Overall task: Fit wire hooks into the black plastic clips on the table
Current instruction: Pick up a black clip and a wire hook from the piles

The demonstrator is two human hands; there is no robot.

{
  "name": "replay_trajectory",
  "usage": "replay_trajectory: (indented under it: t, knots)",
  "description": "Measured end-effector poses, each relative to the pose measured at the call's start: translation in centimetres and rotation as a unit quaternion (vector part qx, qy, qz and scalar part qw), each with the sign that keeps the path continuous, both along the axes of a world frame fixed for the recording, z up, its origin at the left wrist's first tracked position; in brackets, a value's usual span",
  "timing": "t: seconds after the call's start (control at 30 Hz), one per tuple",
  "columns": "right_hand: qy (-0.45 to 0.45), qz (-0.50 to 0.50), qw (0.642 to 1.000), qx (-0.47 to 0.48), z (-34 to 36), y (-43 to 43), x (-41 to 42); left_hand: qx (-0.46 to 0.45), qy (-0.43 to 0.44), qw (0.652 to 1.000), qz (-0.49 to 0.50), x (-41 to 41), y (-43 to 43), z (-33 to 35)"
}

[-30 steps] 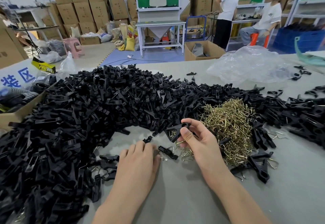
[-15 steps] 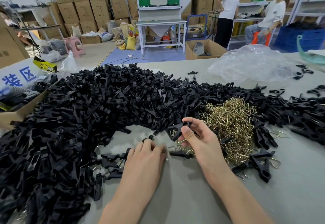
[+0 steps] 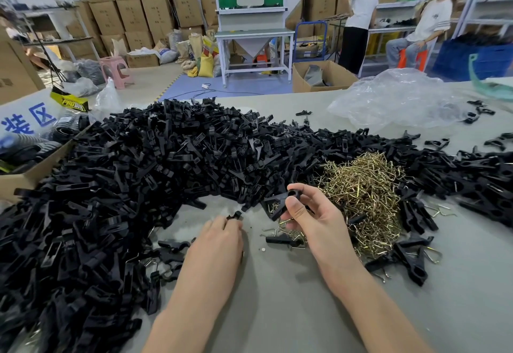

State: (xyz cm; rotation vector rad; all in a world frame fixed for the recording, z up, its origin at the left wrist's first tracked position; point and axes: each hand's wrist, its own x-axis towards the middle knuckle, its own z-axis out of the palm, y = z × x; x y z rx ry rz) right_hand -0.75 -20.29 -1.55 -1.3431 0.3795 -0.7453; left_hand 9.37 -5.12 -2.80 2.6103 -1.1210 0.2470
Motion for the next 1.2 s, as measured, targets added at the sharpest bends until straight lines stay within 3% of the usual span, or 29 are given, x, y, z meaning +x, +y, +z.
replay_trajectory:
  t: [0.1, 0.17, 0.2, 0.27, 0.4, 0.6, 0.7, 1.0, 1.2]
  knots:
    - [-0.004, 0.005, 1.0, 0.013, -0.1, -0.1, 0.1, -0.016, -0.03, 0.999, -0.025, -0.5, 0.2, 0.4]
    - [-0.016, 0.016, 0.999, 0.035, 0.0, -0.2, 0.2, -0.131, 0.005, 0.991, -0.04, -0.9, 0.2, 0.8]
    - [-0.025, 0.026, 0.998, 0.045, 0.0, -0.2, 0.2, -0.204, 0.07, 0.976, -0.035, -1.2, 0.0, 1.2]
    - [-0.041, 0.045, 0.997, 0.055, 0.0, -0.1, 0.2, -0.328, 0.237, 0.914, -0.024, -1.7, -0.4, 1.7]
    - [-0.063, 0.066, 0.992, 0.081, 0.2, -0.2, 0.3, -0.416, 0.388, 0.822, -0.03, -2.4, -1.0, 2.8]
    - [-0.062, 0.102, 0.991, 0.056, 0.5, 0.1, -0.1, -0.455, 0.496, 0.739, -0.017, -2.4, -1.2, 2.8]
    - [-0.047, 0.115, 0.992, 0.036, 0.6, 0.4, -0.1, -0.464, 0.524, 0.714, -0.011, -2.3, -1.3, 2.6]
    - [-0.022, 0.129, 0.991, 0.004, 0.7, 0.7, -0.1, -0.466, 0.56, 0.684, 0.035, -2.1, -1.3, 2.7]
    - [-0.043, 0.111, 0.992, 0.034, 0.7, 0.4, -0.2, -0.475, 0.573, 0.666, 0.049, -2.2, -1.3, 3.0]
